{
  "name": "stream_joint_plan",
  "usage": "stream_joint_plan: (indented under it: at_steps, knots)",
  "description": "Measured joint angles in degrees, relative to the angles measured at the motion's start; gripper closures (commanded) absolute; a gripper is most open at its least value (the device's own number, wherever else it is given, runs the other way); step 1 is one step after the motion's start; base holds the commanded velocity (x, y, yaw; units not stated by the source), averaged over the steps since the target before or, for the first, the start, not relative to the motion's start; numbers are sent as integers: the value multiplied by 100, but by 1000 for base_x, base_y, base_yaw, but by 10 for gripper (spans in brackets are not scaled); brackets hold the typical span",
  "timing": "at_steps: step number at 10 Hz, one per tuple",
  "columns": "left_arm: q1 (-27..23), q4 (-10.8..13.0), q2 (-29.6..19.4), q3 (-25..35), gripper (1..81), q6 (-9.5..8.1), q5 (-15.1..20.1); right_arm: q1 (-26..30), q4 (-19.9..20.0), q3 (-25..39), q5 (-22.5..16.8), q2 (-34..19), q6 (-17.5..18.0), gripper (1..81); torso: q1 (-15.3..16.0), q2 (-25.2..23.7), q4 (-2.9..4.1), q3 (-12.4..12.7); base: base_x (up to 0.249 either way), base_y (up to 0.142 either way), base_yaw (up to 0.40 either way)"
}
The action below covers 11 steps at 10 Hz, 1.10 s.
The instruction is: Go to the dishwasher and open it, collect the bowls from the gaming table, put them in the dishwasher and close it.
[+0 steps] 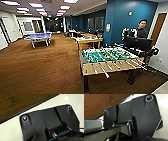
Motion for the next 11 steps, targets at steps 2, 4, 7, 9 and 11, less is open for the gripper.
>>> stream_joint_plan:
  at_steps: [2, 4, 7, 9, 11]
  knots:
    - [-13, 0, 2, 0, 10, 0, -9, -2, 0, -9, -16, 11, -2, 10, 0, 0, 0, 0, 0, 0, 149]
    - [-13, -2, 2, 0, 10, -2, -11, -7, -2, -17, -20, 11, -2, 10, 0, 0, 0, 0, 0, 0, 52]
    - [-18, -11, 2, 0, 10, -2, -9, -5, -2, -68, -11, 13, -2, 10, 2, 0, 0, 0, 0, 0, -33]
    - [-13, -13, 2, 0, 10, -17, -9, -7, -2, -69, -9, 11, -2, 10, 0, 0, 0, 0, 0, -66, -68]
    - [-16, -13, 2, 0, 10, -20, -9, -7, 0, -94, -9, 13, -2, 10, 0, 0, 0, 0, 0, 0, 0]
